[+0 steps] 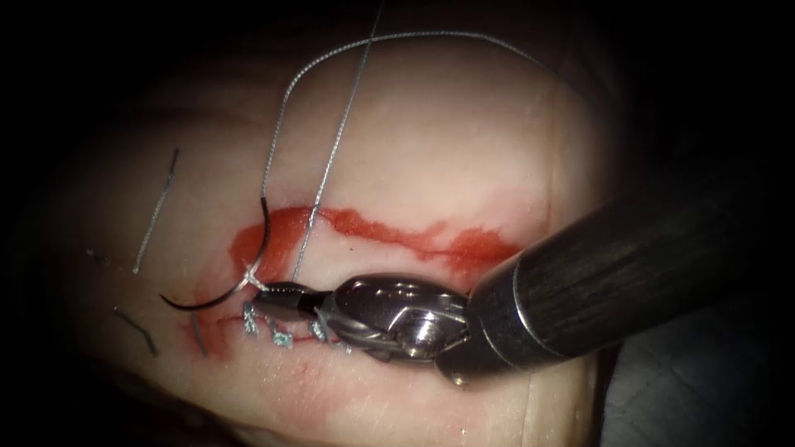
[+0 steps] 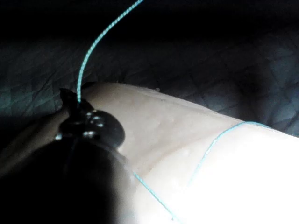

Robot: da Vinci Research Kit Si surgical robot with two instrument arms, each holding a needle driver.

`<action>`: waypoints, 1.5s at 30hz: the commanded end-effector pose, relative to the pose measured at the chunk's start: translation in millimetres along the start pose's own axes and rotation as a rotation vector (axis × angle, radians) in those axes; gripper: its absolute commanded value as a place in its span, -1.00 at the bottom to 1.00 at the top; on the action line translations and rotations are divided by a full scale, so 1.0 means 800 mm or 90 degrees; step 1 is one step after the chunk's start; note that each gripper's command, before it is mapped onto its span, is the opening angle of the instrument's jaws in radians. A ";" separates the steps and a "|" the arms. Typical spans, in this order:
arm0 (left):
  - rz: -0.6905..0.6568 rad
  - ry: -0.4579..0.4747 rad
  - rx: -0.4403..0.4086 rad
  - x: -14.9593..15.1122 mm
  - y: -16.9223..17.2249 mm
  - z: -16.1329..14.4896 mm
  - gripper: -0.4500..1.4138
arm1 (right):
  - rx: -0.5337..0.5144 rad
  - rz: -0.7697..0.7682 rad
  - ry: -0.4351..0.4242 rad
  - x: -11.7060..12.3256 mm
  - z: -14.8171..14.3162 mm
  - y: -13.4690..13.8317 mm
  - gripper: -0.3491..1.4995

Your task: Wound Closure

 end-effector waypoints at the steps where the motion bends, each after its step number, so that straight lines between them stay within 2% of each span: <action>1: 0.001 0.000 0.000 -0.0003 0.0004 0.0012 -1.00 | -0.001 -0.001 0.000 0.0001 0.0013 0.0002 -1.00; 45: 0.022 0.037 -0.011 0.0019 0.0007 0.0054 -1.00 | -0.019 -0.016 0.025 0.0012 0.0026 0.0031 -1.00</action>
